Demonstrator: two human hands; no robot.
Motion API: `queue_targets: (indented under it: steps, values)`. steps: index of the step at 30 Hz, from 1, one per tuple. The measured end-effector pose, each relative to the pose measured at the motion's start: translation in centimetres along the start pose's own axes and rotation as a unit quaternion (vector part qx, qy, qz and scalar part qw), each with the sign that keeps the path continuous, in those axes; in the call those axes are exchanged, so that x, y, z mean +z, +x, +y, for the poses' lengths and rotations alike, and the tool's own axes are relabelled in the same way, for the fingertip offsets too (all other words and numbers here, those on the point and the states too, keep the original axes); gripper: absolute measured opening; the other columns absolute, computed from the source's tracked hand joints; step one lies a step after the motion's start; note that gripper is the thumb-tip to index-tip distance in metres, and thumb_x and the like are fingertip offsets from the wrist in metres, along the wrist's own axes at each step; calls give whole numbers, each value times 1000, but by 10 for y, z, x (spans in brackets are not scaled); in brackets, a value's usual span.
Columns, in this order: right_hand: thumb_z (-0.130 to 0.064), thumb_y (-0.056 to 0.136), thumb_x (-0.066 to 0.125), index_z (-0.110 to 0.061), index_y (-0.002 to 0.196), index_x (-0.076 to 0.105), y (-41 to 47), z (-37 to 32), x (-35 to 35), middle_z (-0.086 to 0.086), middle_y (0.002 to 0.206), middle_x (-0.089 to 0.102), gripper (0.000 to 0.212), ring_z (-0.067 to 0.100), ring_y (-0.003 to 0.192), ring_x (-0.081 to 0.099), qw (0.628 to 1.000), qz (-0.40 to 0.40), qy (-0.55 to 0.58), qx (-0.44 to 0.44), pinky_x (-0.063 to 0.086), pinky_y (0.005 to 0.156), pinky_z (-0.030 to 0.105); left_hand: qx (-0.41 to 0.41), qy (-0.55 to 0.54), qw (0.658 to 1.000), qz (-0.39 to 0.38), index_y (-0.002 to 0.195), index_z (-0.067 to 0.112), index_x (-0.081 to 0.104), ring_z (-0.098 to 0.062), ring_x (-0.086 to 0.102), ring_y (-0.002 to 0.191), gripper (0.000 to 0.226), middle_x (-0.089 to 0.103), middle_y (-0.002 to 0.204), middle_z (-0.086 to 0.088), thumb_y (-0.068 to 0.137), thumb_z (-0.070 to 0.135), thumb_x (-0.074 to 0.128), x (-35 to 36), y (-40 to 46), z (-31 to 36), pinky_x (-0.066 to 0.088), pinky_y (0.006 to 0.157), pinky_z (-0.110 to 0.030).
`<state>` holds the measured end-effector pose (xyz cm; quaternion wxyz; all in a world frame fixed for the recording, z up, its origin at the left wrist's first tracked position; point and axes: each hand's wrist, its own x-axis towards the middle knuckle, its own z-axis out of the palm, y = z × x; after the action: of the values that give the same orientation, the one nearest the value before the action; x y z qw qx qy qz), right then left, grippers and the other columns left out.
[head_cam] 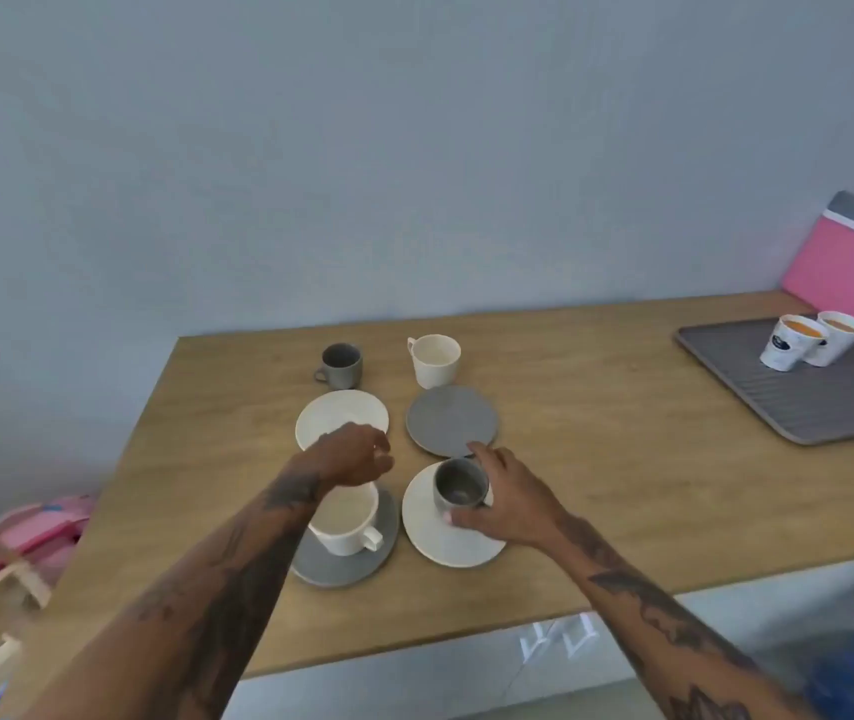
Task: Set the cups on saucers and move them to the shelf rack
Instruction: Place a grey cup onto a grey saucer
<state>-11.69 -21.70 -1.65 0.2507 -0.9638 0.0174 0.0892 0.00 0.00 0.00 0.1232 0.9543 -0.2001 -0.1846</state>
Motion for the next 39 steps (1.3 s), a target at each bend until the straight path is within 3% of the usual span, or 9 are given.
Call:
queue_targets:
  steps: [6, 13, 16, 18, 21, 24, 27, 32, 39]
  values:
    - [-65, 76, 70, -24, 150, 37, 4, 15, 38, -5, 148, 48, 91, 14, 128, 50, 990, 114, 82, -27, 49, 100, 26, -25, -15, 996, -83, 129, 25, 62, -18, 66, 107, 36, 65, 130, 0, 92, 26, 64, 26, 20, 7, 53, 90, -25]
    - [-67, 71, 71, -24, 137, 51, 7, 26, 47, -9, 135, 58, 82, 7, 118, 55, 974, 150, 159, -57, 50, 96, 20, 34, 36, 996, -71, 133, 34, 59, -8, 66, 105, 43, 67, 127, 8, 91, 30, 66, 40, 25, 9, 42, 69, -9]
    - [-71, 68, 71, -31, 136, 49, 9, 27, 48, -18, 134, 55, 81, 1, 118, 51, 974, 146, 168, -48, 43, 97, 11, 47, 42, 996, -68, 134, 32, 59, -12, 66, 108, 47, 67, 128, 7, 88, 34, 69, 46, 30, 8, 46, 81, -16]
    - [-70, 66, 74, -33, 136, 49, 11, 28, 47, -21, 133, 53, 83, 2, 120, 51, 975, 140, 170, -34, 41, 98, 9, 53, 44, 995, -65, 133, 32, 59, -12, 67, 104, 48, 69, 124, 6, 87, 39, 69, 50, 34, 4, 45, 76, -15]
    - [-65, 64, 79, -33, 131, 51, 18, 23, 39, -17, 130, 58, 79, 8, 118, 57, 971, 148, 187, -29, 49, 100, 20, 41, 22, 998, -48, 128, 30, 63, -12, 69, 97, 42, 71, 117, 4, 88, 45, 66, 46, 46, -1, 52, 75, -17]
    - [-52, 66, 86, -26, 126, 56, 35, 17, 24, -7, 127, 63, 72, 15, 115, 61, 964, 185, 186, -29, 55, 95, 34, 29, -6, 999, 26, 127, 30, 62, -13, 71, 95, 39, 72, 117, 4, 90, 42, 66, 35, 67, -4, 59, 80, -24]
    - [-42, 68, 90, -13, 131, 59, 62, 16, 12, 1, 128, 64, 76, 19, 117, 61, 963, 215, 162, -16, 56, 94, 34, 33, -53, 996, 66, 136, 29, 52, -16, 70, 100, 51, 69, 124, 2, 89, 45, 65, 31, 92, -7, 58, 84, -29]
    - [-36, 70, 90, -14, 137, 55, 103, 17, 8, -1, 135, 61, 79, 15, 122, 57, 956, 231, 180, 26, 45, 92, 13, 30, -41, 998, 25, 148, 24, 38, -25, 55, 128, 71, 50, 149, -3, 88, 57, 58, 43, 124, -9, 48, 103, -38]
    - [-37, 71, 89, -19, 137, 55, 134, 16, 11, -2, 133, 61, 76, 14, 119, 58, 949, 231, 209, 44, 52, 92, 19, 49, -41, 998, 1, 142, 20, 45, -23, 60, 116, 69, 58, 137, -5, 86, 56, 62, 48, 140, -20, 52, 94, -33]
